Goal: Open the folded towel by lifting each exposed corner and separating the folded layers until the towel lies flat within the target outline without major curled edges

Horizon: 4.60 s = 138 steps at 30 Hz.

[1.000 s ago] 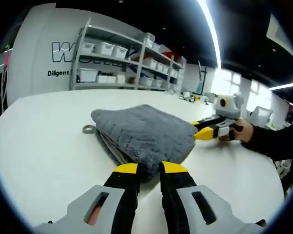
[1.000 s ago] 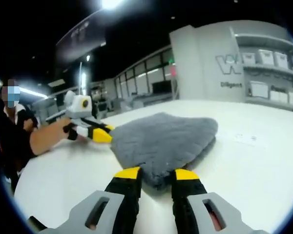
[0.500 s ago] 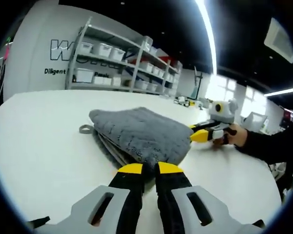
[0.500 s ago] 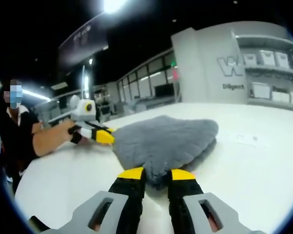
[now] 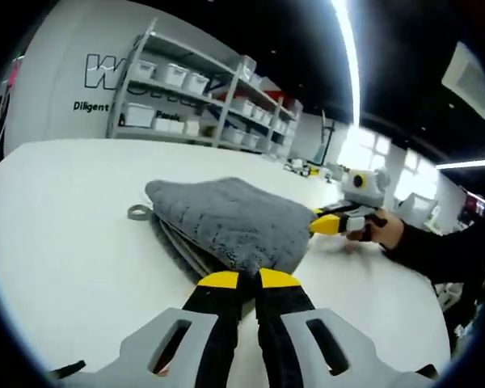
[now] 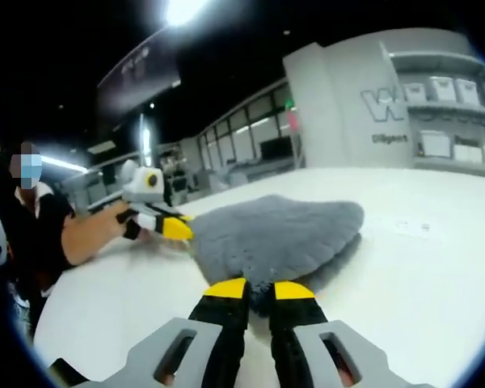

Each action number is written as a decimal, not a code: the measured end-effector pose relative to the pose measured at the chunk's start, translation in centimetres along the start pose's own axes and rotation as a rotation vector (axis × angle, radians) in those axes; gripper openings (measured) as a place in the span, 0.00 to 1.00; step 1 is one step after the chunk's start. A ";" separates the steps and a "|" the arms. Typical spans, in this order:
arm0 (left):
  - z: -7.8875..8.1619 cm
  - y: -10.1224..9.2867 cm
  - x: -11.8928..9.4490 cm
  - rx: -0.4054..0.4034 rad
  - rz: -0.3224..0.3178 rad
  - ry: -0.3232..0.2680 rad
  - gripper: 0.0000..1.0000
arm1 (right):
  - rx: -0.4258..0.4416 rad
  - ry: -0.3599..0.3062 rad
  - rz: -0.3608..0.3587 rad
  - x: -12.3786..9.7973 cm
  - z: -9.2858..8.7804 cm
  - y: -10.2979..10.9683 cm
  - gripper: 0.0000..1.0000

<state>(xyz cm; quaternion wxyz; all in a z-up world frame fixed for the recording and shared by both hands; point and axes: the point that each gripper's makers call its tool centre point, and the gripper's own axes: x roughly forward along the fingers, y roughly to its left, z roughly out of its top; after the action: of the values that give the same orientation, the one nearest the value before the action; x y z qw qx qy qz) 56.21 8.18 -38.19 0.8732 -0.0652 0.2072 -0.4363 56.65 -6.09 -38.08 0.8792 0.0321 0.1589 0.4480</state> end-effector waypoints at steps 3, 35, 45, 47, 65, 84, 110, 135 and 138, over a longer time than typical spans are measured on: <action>-0.1 -0.2 -0.1 0.013 0.008 0.009 0.05 | -0.001 0.007 0.004 -0.2 -0.1 0.5 0.04; -2.2 -4.2 -2.3 0.080 0.045 0.049 0.04 | -0.012 0.058 -0.031 -3.5 -2.4 4.8 0.03; -2.7 -5.2 -2.8 0.099 0.058 0.049 0.04 | -0.025 0.076 -0.036 -4.4 -2.6 5.8 0.04; -2.8 -5.3 -2.8 0.098 0.057 0.048 0.04 | -0.024 0.078 -0.034 -4.5 -2.7 5.8 0.04; -4.2 -7.4 -4.3 0.147 0.036 0.053 0.05 | -0.012 0.084 -0.026 -5.8 -3.7 7.6 0.04; -5.2 -9.3 -5.9 0.105 0.038 0.055 0.05 | 0.010 0.071 -0.013 -7.4 -4.4 9.9 0.04; -6.4 -10.6 -6.7 0.161 0.052 0.088 0.05 | -0.001 0.093 -0.030 -8.3 -5.5 11.2 0.05; -7.6 -10.6 -6.7 0.163 0.035 0.121 0.05 | -0.032 0.125 -0.015 -8.3 -6.5 11.3 0.04; -7.7 -10.6 -6.7 0.163 0.033 0.122 0.05 | -0.027 0.123 -0.017 -8.2 -6.6 11.3 0.04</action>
<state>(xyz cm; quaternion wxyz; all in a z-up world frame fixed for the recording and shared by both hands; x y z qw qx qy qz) 41.58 7.49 -39.98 0.8686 0.0359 0.2248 -0.4402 41.32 -6.50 -40.05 0.8718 -0.0086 0.2070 0.4439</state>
